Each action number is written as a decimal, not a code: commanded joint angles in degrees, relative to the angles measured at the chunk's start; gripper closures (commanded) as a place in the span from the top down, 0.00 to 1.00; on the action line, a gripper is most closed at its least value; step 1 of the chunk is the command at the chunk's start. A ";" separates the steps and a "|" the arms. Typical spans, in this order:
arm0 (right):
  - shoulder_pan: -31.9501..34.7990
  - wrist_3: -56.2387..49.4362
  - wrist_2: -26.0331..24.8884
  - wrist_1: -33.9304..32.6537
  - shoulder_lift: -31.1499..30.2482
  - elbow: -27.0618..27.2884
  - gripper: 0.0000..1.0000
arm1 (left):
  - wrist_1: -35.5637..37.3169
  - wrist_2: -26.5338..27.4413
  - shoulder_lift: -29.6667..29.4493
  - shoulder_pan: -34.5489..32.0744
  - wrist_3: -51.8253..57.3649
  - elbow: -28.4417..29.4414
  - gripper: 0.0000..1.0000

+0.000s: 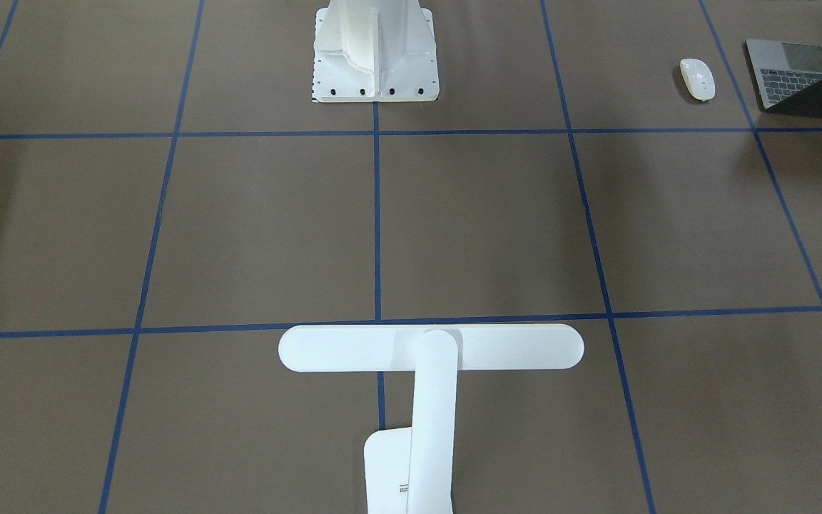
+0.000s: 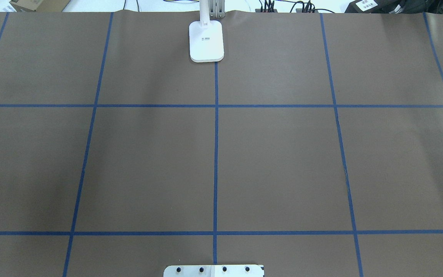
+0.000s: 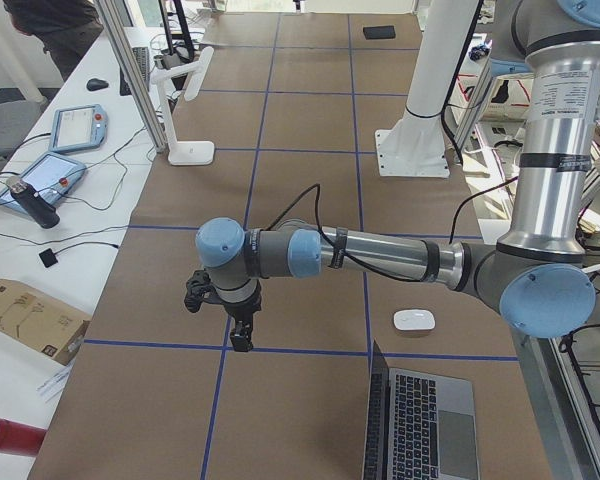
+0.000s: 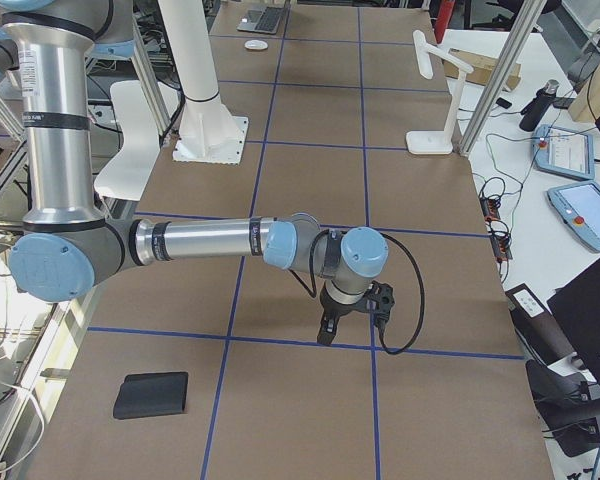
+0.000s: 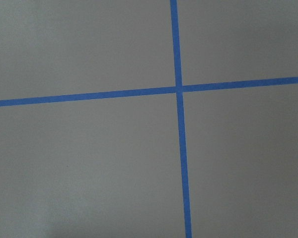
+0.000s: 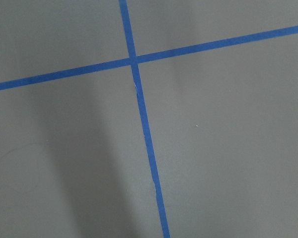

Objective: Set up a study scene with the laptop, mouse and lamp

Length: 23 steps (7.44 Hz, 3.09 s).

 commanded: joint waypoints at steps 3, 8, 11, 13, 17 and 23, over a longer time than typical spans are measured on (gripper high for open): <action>0.00 0.09 0.06 0.37 -0.44 -0.02 1.00 | -0.04 0.08 -0.35 0.00 -0.09 0.02 1.00; 0.00 0.09 0.58 0.46 -0.35 0.60 1.00 | -0.92 0.52 -1.41 0.79 0.26 0.10 1.00; -0.08 0.09 0.67 0.55 0.35 0.77 1.00 | -0.92 0.44 -0.80 0.36 -0.09 -1.11 1.00; -0.08 0.09 0.76 1.07 0.26 2.26 1.00 | -0.66 0.61 -0.53 0.26 -0.09 -1.83 1.00; -0.08 0.26 1.11 1.07 0.53 3.15 1.00 | 8.09 2.36 -0.71 -9.02 -4.57 -1.83 1.00; -0.08 0.09 3.47 3.53 -3.33 3.58 1.00 | 9.18 4.04 24.85 -15.20 -44.22 -18.69 1.00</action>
